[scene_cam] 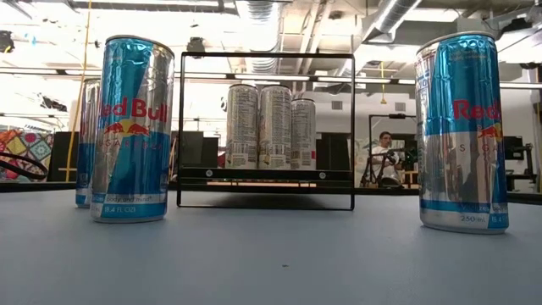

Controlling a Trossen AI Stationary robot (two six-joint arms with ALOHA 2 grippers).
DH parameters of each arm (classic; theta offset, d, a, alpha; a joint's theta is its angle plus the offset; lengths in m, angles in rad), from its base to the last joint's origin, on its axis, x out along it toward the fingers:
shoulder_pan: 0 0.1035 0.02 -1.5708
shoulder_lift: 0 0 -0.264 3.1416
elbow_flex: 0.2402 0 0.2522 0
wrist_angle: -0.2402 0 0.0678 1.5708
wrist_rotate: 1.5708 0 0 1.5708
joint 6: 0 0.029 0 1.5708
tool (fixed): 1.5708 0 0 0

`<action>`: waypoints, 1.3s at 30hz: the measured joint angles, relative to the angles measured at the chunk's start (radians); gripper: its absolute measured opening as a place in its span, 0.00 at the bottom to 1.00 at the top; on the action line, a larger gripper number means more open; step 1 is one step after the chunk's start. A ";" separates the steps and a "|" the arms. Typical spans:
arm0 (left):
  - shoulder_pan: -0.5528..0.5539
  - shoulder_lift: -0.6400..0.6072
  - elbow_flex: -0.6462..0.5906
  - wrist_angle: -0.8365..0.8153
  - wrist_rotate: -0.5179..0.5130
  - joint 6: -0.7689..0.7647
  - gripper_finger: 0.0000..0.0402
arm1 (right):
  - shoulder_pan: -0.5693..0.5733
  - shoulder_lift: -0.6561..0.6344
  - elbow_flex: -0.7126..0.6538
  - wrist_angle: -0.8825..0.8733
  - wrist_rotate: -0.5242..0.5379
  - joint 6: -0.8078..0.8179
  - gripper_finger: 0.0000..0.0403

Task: Place canned beverage on shelf
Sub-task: Put the white-yellow soda can on the shelf

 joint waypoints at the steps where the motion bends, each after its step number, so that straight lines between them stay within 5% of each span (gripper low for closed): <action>1: 0.000 0.000 0.000 0.000 0.008 0.005 0.77 | 0.033 0.000 0.000 -0.001 -0.023 0.045 0.94; 10: 0.000 0.000 0.000 0.000 0.032 -0.014 0.77 | 0.300 0.008 0.000 0.021 -0.047 0.405 0.94; 14: 0.000 0.000 0.000 0.000 0.029 -0.042 0.77 | 0.353 0.040 0.000 0.056 -0.057 0.431 0.94; 39: 0.000 0.023 0.000 0.000 0.032 -0.203 0.77 | 0.327 0.214 -0.004 0.061 0.018 0.435 0.94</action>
